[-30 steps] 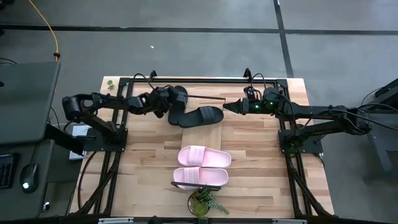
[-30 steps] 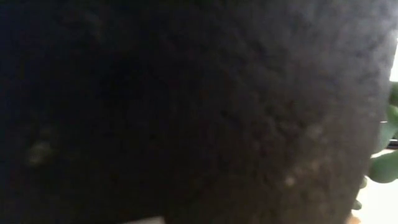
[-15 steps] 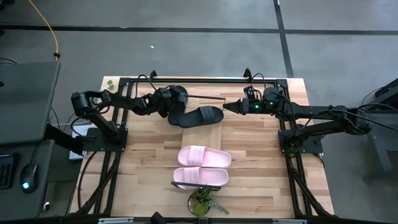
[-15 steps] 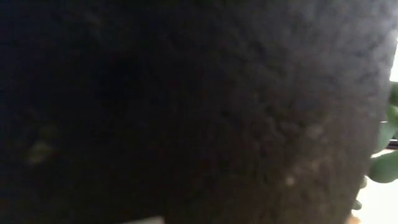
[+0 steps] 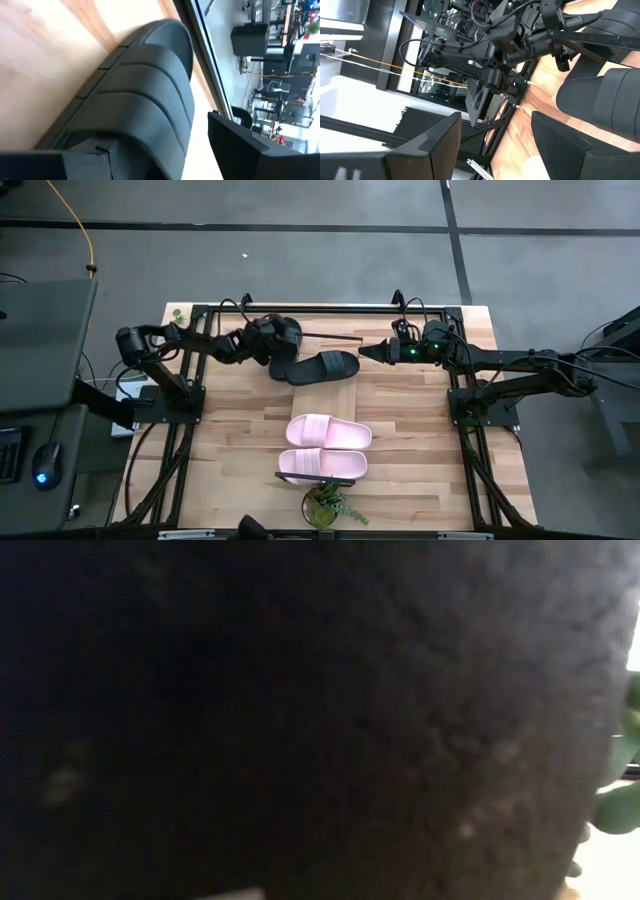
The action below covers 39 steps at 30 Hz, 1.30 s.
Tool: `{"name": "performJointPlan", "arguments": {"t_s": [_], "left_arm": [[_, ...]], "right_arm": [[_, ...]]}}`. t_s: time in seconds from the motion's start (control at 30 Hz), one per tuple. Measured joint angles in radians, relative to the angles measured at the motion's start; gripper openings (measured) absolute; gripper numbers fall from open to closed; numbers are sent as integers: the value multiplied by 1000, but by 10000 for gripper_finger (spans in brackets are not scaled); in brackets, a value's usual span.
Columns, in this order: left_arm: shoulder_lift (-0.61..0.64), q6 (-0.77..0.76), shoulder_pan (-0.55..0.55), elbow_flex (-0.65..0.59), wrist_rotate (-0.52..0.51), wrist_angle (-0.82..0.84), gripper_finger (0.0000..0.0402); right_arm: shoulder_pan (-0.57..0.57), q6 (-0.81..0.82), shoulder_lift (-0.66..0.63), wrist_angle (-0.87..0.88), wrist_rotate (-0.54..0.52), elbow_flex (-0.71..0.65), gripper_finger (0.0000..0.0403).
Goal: Pick and place slides into the shelf
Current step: Put the black slides on the shelf
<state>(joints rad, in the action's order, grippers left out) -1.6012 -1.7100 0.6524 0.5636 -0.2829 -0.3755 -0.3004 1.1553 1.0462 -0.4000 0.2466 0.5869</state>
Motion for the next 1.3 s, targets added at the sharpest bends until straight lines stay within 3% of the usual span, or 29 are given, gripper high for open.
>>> {"name": "performJointPlan", "arguments": {"t_s": [0.4,0.57,0.9,1.3], "left_arm": [[0,37,57,0,40,-58,212],[0,37,54,0,40,-57,162],[0,39,54,0,40,-79,16],[0,65,54,0,51,-82,6]], "right_arm": [[0,-2,0,1,-3,0,231],[0,-3,0,1,-3,0,231],[0,-9,0,15,-6,0,231],[0,-35,0,81,-11,0,231]]}}
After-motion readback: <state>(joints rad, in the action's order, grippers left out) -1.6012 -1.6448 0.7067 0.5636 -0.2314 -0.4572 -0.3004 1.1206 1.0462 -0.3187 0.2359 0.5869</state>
